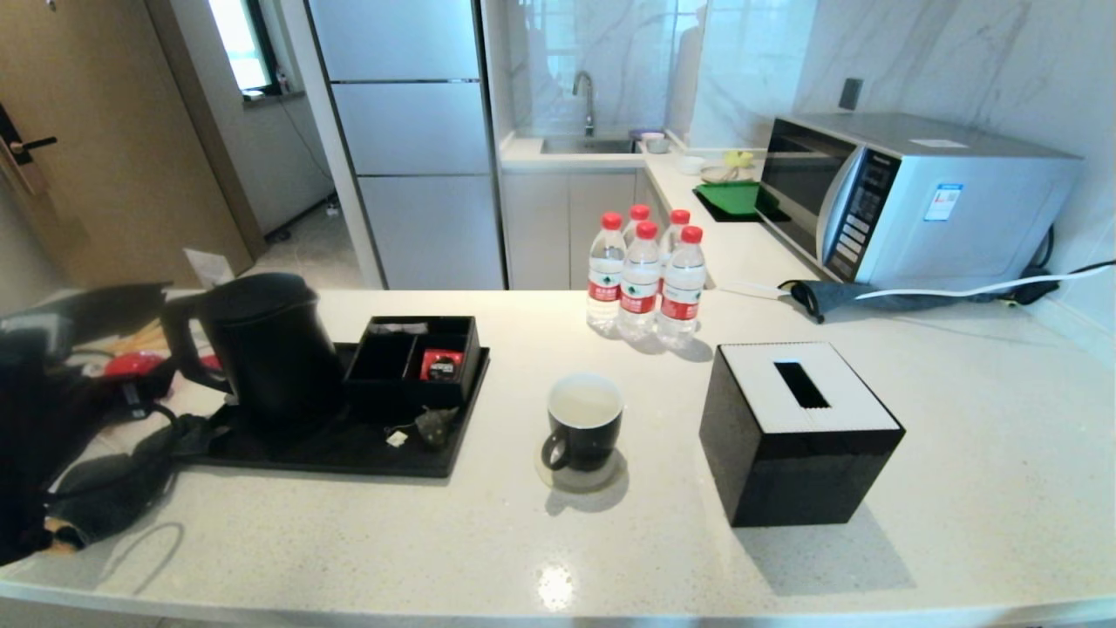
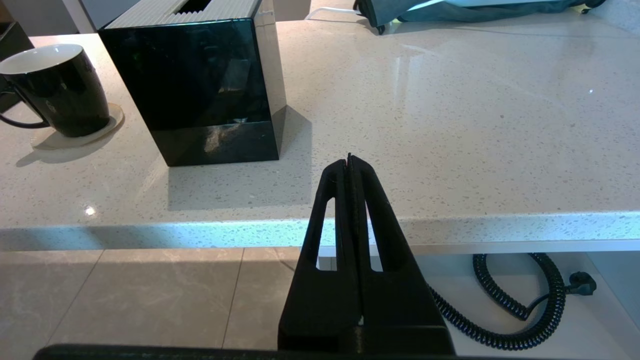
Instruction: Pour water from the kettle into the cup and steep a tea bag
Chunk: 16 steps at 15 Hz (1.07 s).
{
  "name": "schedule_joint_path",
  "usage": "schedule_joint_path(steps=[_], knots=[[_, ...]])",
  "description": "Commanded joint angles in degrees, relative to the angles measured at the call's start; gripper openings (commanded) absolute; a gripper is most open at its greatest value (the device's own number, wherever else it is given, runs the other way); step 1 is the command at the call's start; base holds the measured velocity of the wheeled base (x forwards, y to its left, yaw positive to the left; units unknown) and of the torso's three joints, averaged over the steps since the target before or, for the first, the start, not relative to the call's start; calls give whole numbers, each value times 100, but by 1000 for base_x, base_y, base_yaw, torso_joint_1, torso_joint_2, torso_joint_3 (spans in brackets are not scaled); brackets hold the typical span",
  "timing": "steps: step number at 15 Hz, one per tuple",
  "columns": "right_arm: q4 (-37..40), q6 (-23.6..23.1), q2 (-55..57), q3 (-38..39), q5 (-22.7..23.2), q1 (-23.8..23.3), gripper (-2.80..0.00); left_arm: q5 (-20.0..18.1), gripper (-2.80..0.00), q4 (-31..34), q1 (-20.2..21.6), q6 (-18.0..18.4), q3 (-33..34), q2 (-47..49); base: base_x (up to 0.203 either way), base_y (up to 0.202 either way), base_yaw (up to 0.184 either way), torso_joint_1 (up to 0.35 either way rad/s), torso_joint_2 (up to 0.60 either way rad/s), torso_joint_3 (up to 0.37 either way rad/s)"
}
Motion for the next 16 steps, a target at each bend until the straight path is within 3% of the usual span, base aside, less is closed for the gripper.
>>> schedule_joint_path(steps=[1, 5, 16], knots=[[-3, 4, 0, 0, 2, 2, -280, -6, 0, -211, -60, -4, -185, 331, 0, 0, 0, 0, 0, 0], [-3, 4, 0, 4, 2, 2, -280, -5, 0, -568, -76, -18, -495, 698, 0, 0, 0, 0, 0, 0], [-3, 4, 0, -3, 2, 2, -280, -15, 0, -555, -191, -23, -1402, 1273, 0, 0, 0, 0, 0, 0]])
